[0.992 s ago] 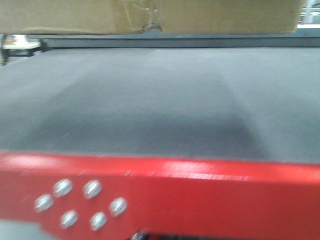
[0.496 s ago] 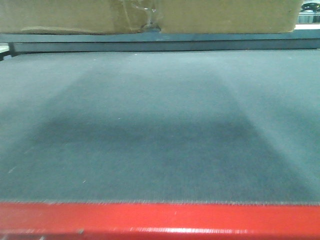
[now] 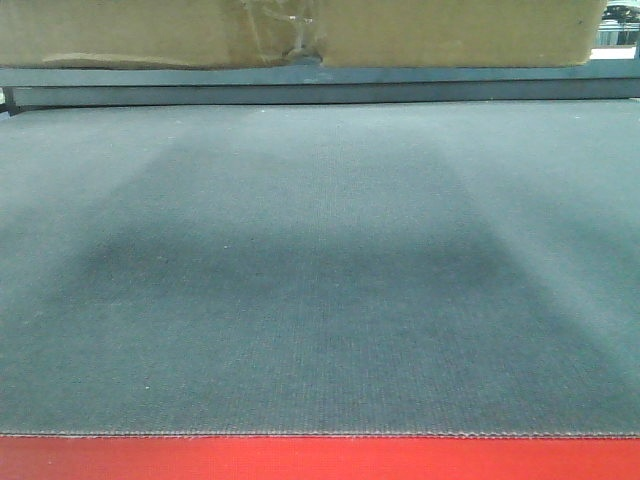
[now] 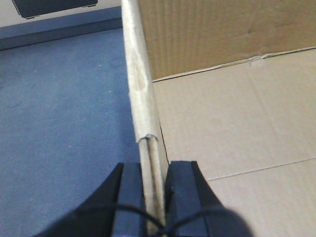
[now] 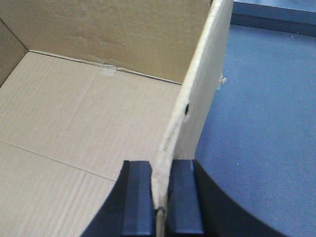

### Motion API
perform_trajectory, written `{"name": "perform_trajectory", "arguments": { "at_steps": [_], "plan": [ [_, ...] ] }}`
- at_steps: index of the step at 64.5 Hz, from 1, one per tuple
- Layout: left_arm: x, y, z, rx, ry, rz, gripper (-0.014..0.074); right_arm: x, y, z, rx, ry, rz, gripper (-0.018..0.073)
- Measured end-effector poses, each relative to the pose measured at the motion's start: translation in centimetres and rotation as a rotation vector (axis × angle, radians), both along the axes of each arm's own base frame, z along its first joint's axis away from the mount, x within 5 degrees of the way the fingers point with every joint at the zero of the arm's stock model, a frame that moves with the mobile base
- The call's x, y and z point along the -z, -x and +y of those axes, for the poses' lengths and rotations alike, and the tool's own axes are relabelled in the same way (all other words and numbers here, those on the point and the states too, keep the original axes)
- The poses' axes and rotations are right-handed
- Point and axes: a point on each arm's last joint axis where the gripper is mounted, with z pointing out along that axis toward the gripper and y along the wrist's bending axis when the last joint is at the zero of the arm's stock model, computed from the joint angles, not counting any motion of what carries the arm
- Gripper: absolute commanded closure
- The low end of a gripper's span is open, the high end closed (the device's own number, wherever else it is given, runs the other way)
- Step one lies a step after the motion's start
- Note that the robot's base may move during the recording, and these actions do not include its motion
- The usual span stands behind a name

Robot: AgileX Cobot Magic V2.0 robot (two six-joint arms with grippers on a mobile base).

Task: Grab carton from right shelf to conveyor
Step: 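Hold the carton while driving to the red-framed conveyor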

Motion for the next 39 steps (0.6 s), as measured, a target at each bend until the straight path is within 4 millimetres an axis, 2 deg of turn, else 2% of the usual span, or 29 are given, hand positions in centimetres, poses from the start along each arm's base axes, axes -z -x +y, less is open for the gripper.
{"name": "perform_trajectory", "arguments": {
  "at_steps": [39],
  "plan": [
    [0.0,0.0,0.0,0.0,0.0,0.0,0.0604,0.0,0.0,0.0,0.0,0.0,0.0,0.0629]
  ]
}}
